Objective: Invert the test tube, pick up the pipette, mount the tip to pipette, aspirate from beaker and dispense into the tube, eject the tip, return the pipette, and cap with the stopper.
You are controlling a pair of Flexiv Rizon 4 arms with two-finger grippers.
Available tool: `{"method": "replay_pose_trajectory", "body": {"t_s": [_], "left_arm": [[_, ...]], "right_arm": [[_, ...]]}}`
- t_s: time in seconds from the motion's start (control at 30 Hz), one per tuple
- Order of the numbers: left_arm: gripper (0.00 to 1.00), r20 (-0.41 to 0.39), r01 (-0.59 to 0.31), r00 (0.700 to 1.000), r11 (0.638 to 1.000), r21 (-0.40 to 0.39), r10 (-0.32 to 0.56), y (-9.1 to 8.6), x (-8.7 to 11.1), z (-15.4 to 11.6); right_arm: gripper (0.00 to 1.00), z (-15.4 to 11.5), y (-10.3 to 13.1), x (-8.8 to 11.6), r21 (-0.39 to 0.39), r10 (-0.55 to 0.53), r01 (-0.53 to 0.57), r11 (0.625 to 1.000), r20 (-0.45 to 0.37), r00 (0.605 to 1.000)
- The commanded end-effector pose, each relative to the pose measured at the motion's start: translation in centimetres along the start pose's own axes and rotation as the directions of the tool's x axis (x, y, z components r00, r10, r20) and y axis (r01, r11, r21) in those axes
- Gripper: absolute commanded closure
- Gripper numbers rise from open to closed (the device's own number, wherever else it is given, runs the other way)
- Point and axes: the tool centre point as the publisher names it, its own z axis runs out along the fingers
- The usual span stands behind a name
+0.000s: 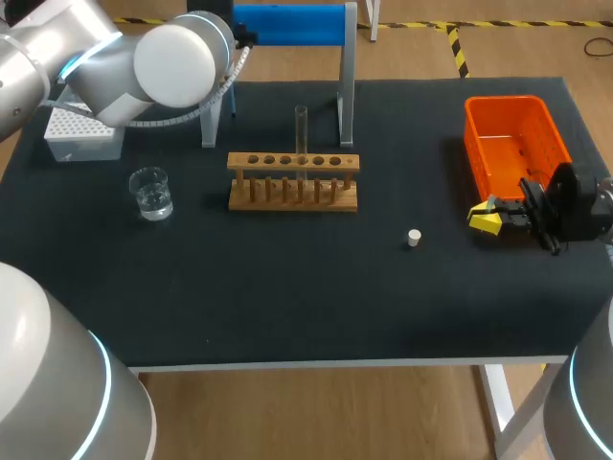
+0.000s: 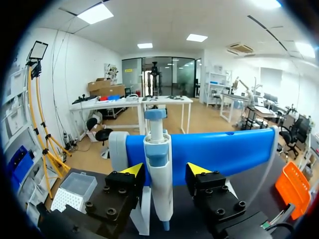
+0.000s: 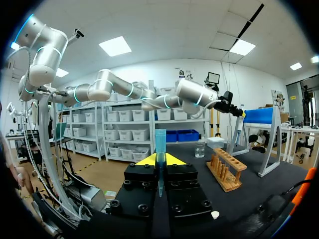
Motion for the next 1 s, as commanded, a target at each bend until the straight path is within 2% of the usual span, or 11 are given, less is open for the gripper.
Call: {"method": "replay_pose_trajectory", "body": {"t_s": [0.03,0.8,1.0], "left_arm": [[0.48,-0.005,0.003,1.0,1.0,-0.004,-0.003,-0.01,0.02,0.46],[0.57,-0.005,0.008,1.0,1.0,-0.011,-0.008,0.31,-0.05,0.76],[0.63,-0.004,0.009,1.0,1.0,-0.012,-0.009,0.34,-0.08,0.87]], "right_arm": [[1.0,-0.07,0.01,0.09,0.001,-0.001,0.001,1.0,0.0,1.0],[1.0,-0.07,0.01,0.09,0.001,-0.001,0.001,1.0,0.0,1.0],[1.0,-0.07,0.01,0.09,0.001,-0.001,0.001,1.0,0.0,1.0]]}}
